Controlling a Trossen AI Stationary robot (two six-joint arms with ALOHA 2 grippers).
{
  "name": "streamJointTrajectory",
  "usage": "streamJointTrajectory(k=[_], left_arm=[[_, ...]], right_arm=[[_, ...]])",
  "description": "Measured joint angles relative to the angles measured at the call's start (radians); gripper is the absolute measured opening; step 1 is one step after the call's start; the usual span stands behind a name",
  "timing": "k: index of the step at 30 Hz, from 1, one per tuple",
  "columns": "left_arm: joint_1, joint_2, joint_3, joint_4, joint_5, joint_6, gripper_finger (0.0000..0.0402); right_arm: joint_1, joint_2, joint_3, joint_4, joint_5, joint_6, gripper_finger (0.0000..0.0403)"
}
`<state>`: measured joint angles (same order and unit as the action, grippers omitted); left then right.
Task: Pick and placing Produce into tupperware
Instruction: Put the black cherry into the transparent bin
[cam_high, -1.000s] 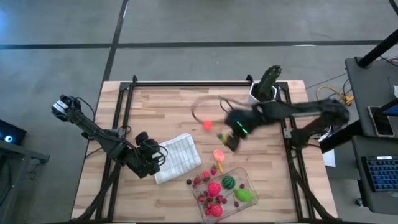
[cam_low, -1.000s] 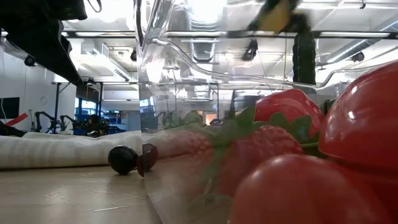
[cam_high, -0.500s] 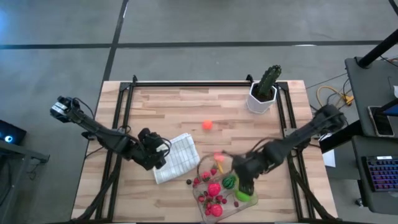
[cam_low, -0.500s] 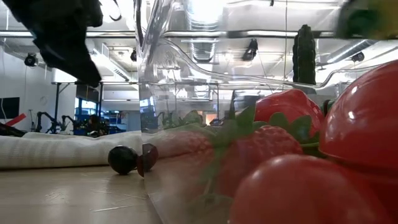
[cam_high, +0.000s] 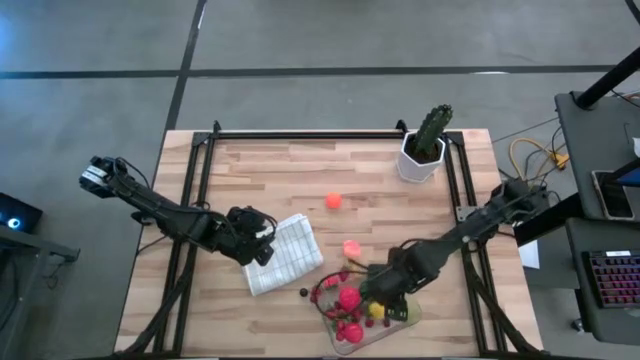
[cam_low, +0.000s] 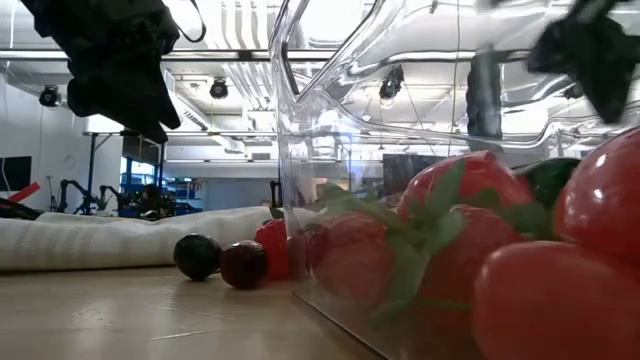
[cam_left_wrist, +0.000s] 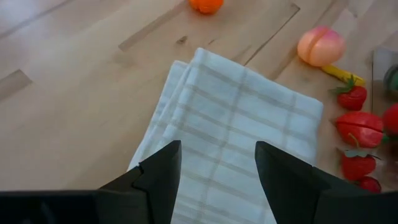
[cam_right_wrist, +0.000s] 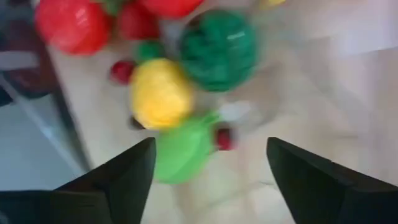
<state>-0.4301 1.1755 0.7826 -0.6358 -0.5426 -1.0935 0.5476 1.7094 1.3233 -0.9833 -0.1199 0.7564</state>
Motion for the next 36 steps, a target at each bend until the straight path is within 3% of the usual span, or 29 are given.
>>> streamJointTrajectory(k=[3,8,11,14,20,31,36], left_arm=[[0.001,0.0,-0.002,-0.001,-0.003,0.002,0.0191],[0.001,0.0,-0.003,-0.001,-0.01,0.003,0.0191],[0.003,0.0,-0.003,0.0,-0.013,0.004,0.0191],[0.004,0.0,-0.004,0.0,-0.013,0.011,0.0191],[0.004,0.0,-0.004,-0.007,-0.012,0.035,0.0191],[0.003,0.0,-0.005,-0.01,-0.008,0.086,0.0191],[0.003,0.0,-0.005,-0.01,-0.007,0.087,0.0191]], right_arm=[[-0.001,-0.058,0.029,-0.052,0.109,-0.022,0.0319],[-0.065,-0.181,0.077,-0.075,0.411,-0.024,0.0347],[-0.24,-0.194,0.075,-0.024,0.373,-0.037,0.0349],[-0.414,-0.145,0.066,0.069,0.315,-0.156,0.0347],[-0.62,-0.005,0.095,0.203,0.292,-0.387,0.0345],[-0.705,0.221,0.11,0.279,0.199,-0.51,0.034],[-0.709,0.262,0.11,0.307,0.221,-0.524,0.0341]])
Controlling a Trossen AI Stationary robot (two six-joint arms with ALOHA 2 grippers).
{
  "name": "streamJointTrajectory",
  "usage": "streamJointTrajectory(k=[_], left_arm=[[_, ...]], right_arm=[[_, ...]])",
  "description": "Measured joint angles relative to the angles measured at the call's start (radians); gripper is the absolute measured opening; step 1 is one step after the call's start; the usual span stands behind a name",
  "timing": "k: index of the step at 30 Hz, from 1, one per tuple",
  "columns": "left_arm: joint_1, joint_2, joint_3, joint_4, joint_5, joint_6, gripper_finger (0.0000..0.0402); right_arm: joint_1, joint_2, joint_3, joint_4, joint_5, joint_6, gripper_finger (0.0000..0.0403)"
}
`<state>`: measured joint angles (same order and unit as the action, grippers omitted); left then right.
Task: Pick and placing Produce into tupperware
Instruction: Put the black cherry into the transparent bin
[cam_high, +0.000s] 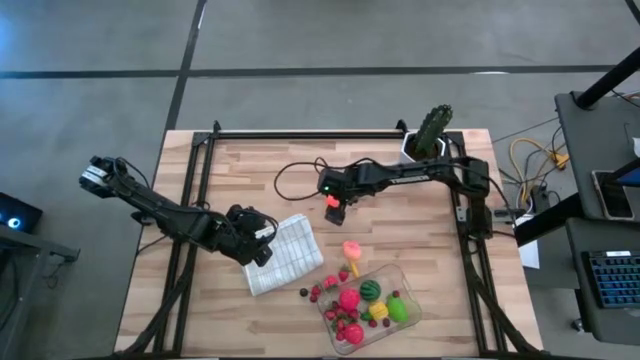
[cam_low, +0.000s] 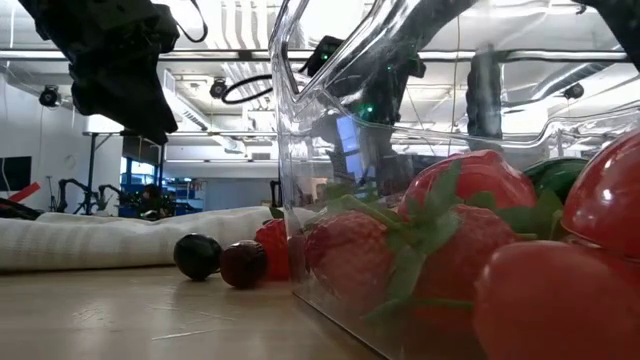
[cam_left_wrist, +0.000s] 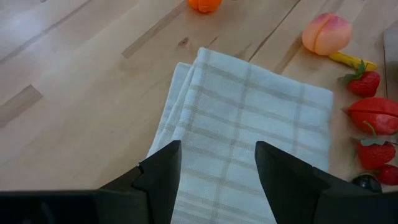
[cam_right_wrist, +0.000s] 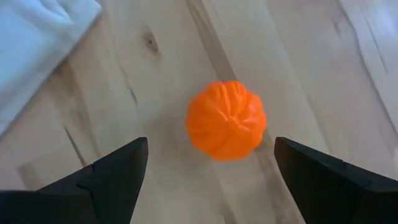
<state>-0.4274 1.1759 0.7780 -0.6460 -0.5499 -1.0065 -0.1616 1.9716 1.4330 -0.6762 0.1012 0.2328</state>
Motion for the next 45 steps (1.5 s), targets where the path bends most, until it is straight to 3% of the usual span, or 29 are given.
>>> streamJointTrajectory(k=[8,13,18,26,33,45], left_arm=[[0.0,0.0,0.0,0.027,0.034,0.019,0.0191],[-0.022,0.069,0.0,0.218,0.218,0.366,0.0191],[-0.035,0.228,0.0,0.433,0.254,0.594,0.0191],[-0.041,0.417,0.03,0.639,0.356,0.593,0.0191],[-0.099,0.52,0.138,0.65,0.362,0.594,0.0191],[-0.123,0.59,0.155,0.635,0.319,0.568,0.0191]], right_arm=[[-0.01,0.021,0.001,0.008,0.005,-0.001,0.0342],[-0.009,-0.015,0.005,0.01,0.004,0.002,0.0341],[-0.009,-0.06,0.005,0.002,0.008,0.018,0.0342],[-0.009,-0.122,0.005,-0.031,0.055,0.048,0.0339],[-0.009,-0.15,0.005,-0.067,0.058,0.048,0.0336],[-0.009,-0.152,0.004,-0.074,0.06,0.048,0.0334]])
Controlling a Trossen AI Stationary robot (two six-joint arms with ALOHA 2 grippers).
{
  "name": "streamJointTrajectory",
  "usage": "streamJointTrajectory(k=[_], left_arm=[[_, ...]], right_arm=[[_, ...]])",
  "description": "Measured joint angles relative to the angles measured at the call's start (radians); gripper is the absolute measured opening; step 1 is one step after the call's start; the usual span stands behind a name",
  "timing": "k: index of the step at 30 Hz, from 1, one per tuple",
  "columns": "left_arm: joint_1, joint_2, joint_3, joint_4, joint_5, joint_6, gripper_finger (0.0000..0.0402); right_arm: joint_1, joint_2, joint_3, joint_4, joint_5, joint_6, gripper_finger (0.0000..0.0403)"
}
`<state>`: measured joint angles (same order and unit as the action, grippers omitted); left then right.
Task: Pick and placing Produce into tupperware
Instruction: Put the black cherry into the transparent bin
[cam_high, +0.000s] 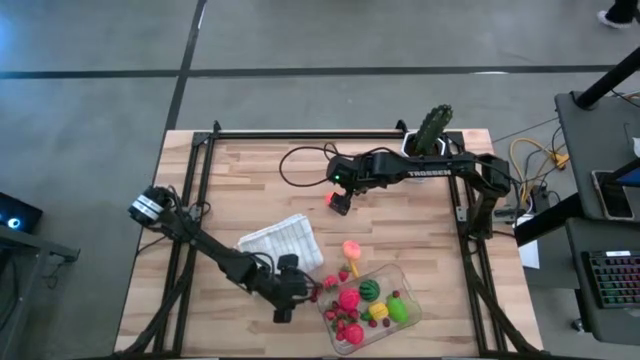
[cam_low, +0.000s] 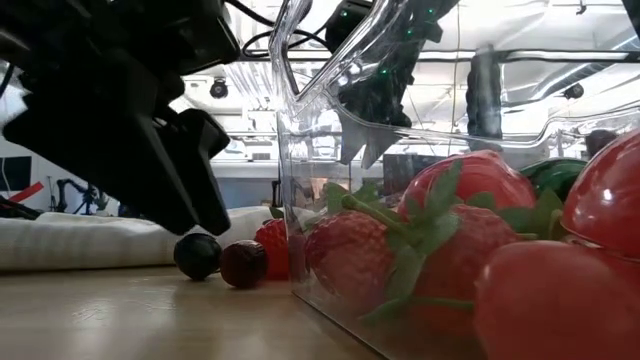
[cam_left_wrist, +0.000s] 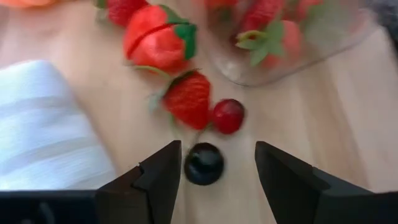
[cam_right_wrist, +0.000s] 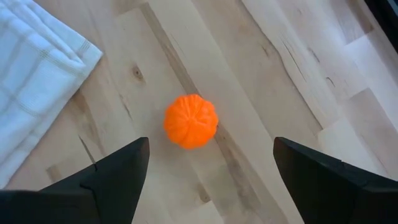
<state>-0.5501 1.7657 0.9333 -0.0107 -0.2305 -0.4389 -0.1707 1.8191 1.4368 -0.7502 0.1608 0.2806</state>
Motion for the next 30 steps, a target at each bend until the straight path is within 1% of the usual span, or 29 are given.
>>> streamJointTrajectory(k=[5,13,19,30], left_arm=[[0.001,0.0,-0.004,-0.033,-0.028,0.0,0.0191],[0.001,0.001,-0.01,-0.033,-0.029,0.001,0.0191],[0.001,0.036,-0.012,-0.019,-0.024,0.025,0.0191],[0.001,0.037,0.0,-0.019,-0.032,0.027,0.0191]], right_arm=[[0.0,0.0,0.0,0.001,0.0,0.0,0.0334],[0.0,0.0,0.0,0.001,0.0,0.008,0.0334],[0.0,0.0,0.0,0.001,-0.001,0.008,0.0334],[0.0,0.001,0.0,0.0,-0.002,0.008,0.0334]])
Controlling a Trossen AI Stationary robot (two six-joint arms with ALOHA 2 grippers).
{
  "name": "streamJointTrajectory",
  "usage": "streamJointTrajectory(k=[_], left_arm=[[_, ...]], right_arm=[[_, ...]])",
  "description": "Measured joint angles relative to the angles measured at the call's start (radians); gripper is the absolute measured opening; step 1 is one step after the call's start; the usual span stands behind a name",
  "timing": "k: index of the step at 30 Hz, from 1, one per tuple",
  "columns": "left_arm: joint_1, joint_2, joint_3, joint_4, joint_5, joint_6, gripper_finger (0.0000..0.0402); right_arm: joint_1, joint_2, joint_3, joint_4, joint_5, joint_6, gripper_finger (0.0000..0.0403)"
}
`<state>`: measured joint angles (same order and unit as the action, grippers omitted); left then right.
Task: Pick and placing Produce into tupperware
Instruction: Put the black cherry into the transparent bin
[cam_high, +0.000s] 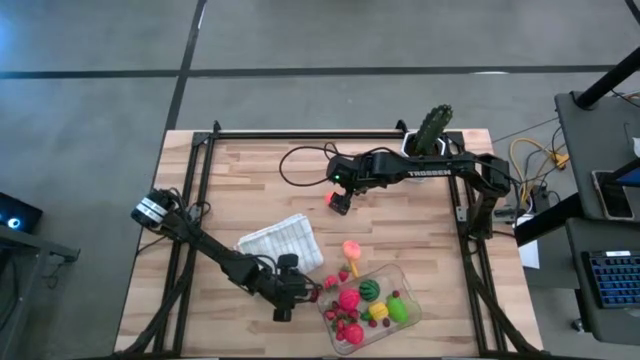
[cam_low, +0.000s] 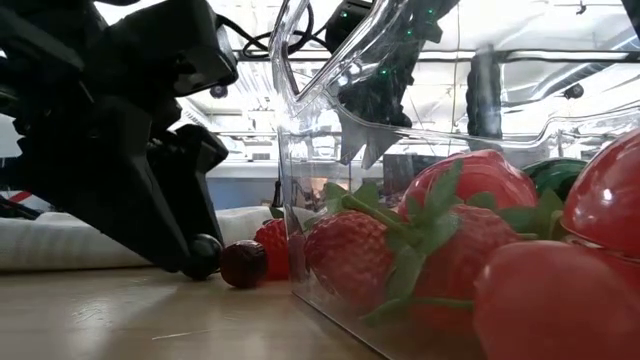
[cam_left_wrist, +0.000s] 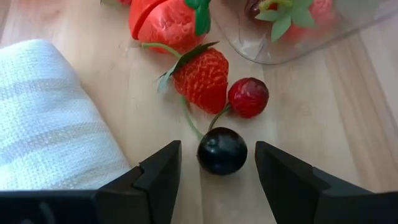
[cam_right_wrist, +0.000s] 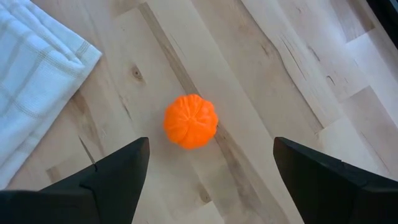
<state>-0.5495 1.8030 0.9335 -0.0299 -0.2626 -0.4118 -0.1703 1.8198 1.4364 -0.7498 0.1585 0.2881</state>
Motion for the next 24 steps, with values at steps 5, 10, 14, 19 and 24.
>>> streamJointTrajectory(k=[5,10,14,19,24], left_arm=[[0.0,0.003,-0.001,0.001,-0.004,0.0,0.0185],[0.0,0.01,-0.001,0.004,-0.004,0.0,0.0145],[0.0,0.01,-0.001,0.006,-0.004,0.0,0.0114],[0.0,0.01,-0.001,0.021,-0.003,0.0,0.0101],[0.0,0.003,-0.001,0.021,-0.003,0.0,0.0101]], right_arm=[[0.0,0.0,0.0,0.005,0.0,0.0,0.0334],[0.0,0.0,0.0,0.007,0.0,0.0,0.0334],[0.0,0.0,0.0,0.008,0.0,0.0,0.0334],[0.0,0.0,0.0,0.009,0.0,0.0,0.0334],[0.0,0.0,0.0,0.009,0.0,0.0,0.0334]])
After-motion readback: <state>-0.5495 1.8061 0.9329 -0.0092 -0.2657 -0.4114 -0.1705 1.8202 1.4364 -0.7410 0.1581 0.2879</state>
